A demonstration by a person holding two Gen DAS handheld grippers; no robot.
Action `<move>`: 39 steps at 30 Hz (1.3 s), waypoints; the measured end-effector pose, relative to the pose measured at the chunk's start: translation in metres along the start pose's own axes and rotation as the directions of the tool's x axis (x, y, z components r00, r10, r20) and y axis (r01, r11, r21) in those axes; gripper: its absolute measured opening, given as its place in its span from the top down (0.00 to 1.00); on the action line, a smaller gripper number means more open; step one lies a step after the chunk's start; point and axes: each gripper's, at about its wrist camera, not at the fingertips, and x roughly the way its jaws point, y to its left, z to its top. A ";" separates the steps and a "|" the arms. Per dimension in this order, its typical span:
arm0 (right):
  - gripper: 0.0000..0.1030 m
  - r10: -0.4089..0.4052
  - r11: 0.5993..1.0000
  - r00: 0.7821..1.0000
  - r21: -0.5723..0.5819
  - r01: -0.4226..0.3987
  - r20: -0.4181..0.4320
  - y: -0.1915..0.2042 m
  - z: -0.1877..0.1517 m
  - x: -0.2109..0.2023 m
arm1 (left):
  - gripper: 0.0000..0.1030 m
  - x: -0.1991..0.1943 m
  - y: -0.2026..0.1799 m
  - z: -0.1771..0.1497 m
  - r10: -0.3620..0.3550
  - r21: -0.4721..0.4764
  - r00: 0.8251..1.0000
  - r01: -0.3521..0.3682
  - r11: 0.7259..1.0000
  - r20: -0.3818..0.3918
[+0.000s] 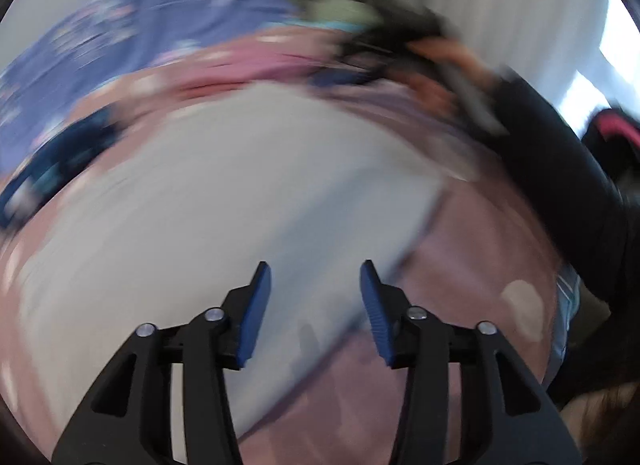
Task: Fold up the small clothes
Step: 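Fold the shirt in half with the left gripper toward the right gripper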
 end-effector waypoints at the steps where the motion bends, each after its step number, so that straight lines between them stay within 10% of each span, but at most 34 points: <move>1: 0.62 0.021 1.000 0.999 0.014 -0.020 -0.026 -0.004 0.007 0.007 | 0.48 0.014 -0.017 0.007 -0.009 0.046 1.000 0.009 0.999 -0.011; 8: 0.63 0.173 0.984 0.985 -0.031 -0.174 -0.009 -0.024 0.003 0.019 | 0.33 0.082 -0.086 0.031 0.118 0.305 0.992 -0.100 0.947 -0.043; 19: 0.65 0.181 0.978 0.982 -0.100 -0.185 -0.050 -0.015 0.000 0.019 | 0.30 0.111 -0.104 0.059 0.197 0.277 0.979 -0.173 0.945 -0.061; 22: 0.80 0.168 0.978 0.985 -0.124 -0.170 -0.030 -0.011 -0.001 0.022 | 0.55 0.105 -0.103 0.059 0.167 0.273 0.984 -0.142 0.952 -0.069; 24: 0.97 0.182 0.978 0.983 -0.107 -0.181 0.002 -0.015 0.000 0.024 | 0.96 0.099 -0.095 0.062 0.071 0.214 0.993 -0.049 0.976 -0.097; 30: 0.98 0.248 0.968 0.955 -0.072 -0.239 0.163 -0.021 0.006 0.009 | 0.98 0.074 -0.079 0.070 -0.069 0.151 0.994 0.081 0.985 -0.085; 39: 0.98 0.267 0.964 0.948 -0.057 -0.261 0.175 -0.022 0.008 0.008 | 0.99 0.066 -0.076 0.075 -0.148 0.140 0.987 0.156 0.978 -0.067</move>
